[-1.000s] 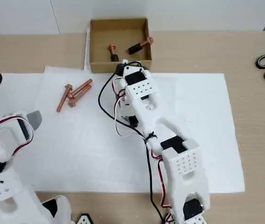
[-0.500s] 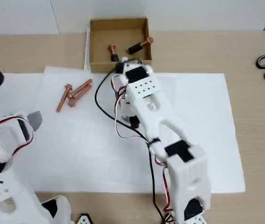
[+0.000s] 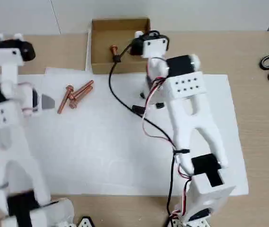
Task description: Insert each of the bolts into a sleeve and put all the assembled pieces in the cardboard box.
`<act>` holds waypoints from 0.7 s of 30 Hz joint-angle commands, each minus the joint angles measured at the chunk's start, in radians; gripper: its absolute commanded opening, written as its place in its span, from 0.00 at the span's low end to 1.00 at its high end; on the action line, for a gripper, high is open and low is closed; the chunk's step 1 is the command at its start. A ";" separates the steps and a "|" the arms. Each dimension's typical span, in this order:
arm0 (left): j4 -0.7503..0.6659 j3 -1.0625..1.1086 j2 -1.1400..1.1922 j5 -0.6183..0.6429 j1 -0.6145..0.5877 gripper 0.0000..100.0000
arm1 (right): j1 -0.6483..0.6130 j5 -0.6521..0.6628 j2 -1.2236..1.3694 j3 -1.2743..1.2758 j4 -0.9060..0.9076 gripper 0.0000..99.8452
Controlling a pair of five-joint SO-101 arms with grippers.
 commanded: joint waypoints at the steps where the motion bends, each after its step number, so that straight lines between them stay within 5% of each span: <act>1: -0.063 -0.117 0.158 -0.055 0.025 0.27 | 0.038 0.031 -0.067 -0.029 0.002 0.00; 21: -0.132 -0.918 1.008 -0.015 0.104 0.27 | 0.033 0.038 -0.067 -0.029 -0.001 0.00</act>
